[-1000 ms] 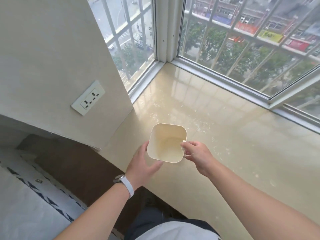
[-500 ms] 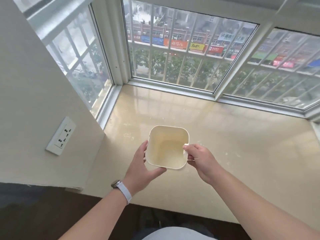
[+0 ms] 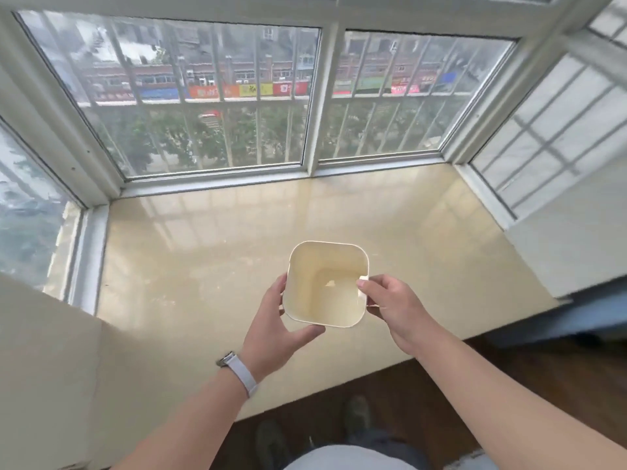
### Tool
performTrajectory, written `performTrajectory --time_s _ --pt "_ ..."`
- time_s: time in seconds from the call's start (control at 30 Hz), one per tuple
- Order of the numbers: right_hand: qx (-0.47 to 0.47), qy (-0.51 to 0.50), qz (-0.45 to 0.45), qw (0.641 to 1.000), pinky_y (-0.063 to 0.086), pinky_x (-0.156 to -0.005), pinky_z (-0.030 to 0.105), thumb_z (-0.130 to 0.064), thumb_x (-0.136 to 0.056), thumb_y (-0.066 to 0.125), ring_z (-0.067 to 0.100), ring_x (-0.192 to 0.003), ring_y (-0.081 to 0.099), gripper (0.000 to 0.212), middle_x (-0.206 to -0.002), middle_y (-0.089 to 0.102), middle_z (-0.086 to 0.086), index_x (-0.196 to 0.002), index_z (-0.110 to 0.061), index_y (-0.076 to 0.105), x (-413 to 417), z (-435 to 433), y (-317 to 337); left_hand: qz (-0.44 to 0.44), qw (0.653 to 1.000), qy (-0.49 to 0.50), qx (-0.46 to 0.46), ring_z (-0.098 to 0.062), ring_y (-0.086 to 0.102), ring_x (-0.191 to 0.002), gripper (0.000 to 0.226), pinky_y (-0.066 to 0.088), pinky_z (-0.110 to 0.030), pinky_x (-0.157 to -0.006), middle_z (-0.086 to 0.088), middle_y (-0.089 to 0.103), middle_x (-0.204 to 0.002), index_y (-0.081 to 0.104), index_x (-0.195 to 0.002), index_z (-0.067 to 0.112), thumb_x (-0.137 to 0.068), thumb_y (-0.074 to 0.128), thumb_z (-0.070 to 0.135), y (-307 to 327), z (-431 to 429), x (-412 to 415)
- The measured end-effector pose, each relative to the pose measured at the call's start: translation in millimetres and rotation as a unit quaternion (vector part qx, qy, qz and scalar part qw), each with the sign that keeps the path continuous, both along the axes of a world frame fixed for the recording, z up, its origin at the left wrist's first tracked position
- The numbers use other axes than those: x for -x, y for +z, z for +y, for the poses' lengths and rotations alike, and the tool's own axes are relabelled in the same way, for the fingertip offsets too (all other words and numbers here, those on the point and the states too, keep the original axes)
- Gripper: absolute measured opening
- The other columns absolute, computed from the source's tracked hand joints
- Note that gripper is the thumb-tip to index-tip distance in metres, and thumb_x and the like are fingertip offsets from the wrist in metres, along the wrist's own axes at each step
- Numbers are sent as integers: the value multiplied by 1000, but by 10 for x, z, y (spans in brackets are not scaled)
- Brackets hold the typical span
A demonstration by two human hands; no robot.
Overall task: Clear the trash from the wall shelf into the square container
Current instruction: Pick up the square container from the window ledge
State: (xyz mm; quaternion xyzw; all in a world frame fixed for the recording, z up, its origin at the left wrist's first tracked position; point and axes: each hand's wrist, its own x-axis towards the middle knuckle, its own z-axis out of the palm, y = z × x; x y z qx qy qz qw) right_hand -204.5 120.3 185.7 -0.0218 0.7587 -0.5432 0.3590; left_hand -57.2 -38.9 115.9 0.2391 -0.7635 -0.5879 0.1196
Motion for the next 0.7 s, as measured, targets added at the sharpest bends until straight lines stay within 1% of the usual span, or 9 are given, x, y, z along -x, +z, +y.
performTrajectory --time_s 0.1,0.17,0.27,0.33,0.4,0.47,0.5,0.57,0.7 --pt "10 -51 -4 999 52 -84 29 -24 -96 66 19 -87 69 16 -101 75 8 -104 -11 68 146 368 11 1 999 -47 1 3 47 -122 101 43 -27 -102 23 40 -141 29 -144 39 -62 87 46 58 204 297" --pt "15 -81 -6 997 52 -84 30 -25 -96 66 21 -92 70 17 -106 76 10 -106 -10 69 266 648 25 2 997 -79 10 1 47 -123 105 44 -31 -104 21 41 -142 29 -146 35 -60 85 53 98 388 524" --pt "31 -126 -8 991 50 -84 31 -26 -96 67 20 -92 67 16 -100 74 8 -100 -11 69 464 1096 57 10 992 -123 24 1 47 -123 106 44 -33 -103 19 41 -143 29 -147 33 -59 84 55 169 714 881" --pt "42 -151 -10 988 52 -89 34 -27 -95 67 20 -94 68 18 -102 75 7 -101 -10 70 617 1425 84 10 989 -148 29 1 47 -124 106 44 -34 -103 19 41 -143 29 -147 33 -59 84 57 229 977 1141" --pt "53 -175 -7 983 53 -92 37 -26 -96 66 20 -94 68 17 -102 76 7 -101 -10 70 784 1762 112 9 984 -172 36 3 47 -122 104 45 -33 -103 19 41 -142 29 -145 39 -58 83 59 306 1268 1406" --pt "66 -205 -8 977 51 -86 34 -24 -97 66 19 -92 68 15 -98 76 6 -101 -10 70 970 2107 124 13 979 -200 49 5 47 -121 98 45 -30 -101 21 41 -141 26 -138 51 -57 82 59 377 1571 1696" --pt "71 -223 -7 972 50 -85 34 -24 -97 66 20 -91 67 15 -98 75 8 -101 -10 70 1065 2282 122 14 975 -214 55 4 47 -121 97 45 -29 -101 22 41 -140 25 -136 54 -57 82 59 412 1726 1850" --pt "83 -261 -8 962 51 -91 39 -24 -97 66 22 -93 66 15 -101 74 13 -101 -9 70 1258 2634 92 17 968 -242 66 2 48 -122 97 45 -32 -101 21 42 -140 27 -137 52 -58 83 58 462 2043 2167" --pt "107 -323 -8 940 49 -104 50 -29 -90 71 24 -94 64 19 -98 72 12 -96 -10 69 1609 3366 40 25 951 -295 85 -2 49 -122 100 48 -37 -100 19 44 -140 30 -142 43 -58 83 58 525 2733 2767"
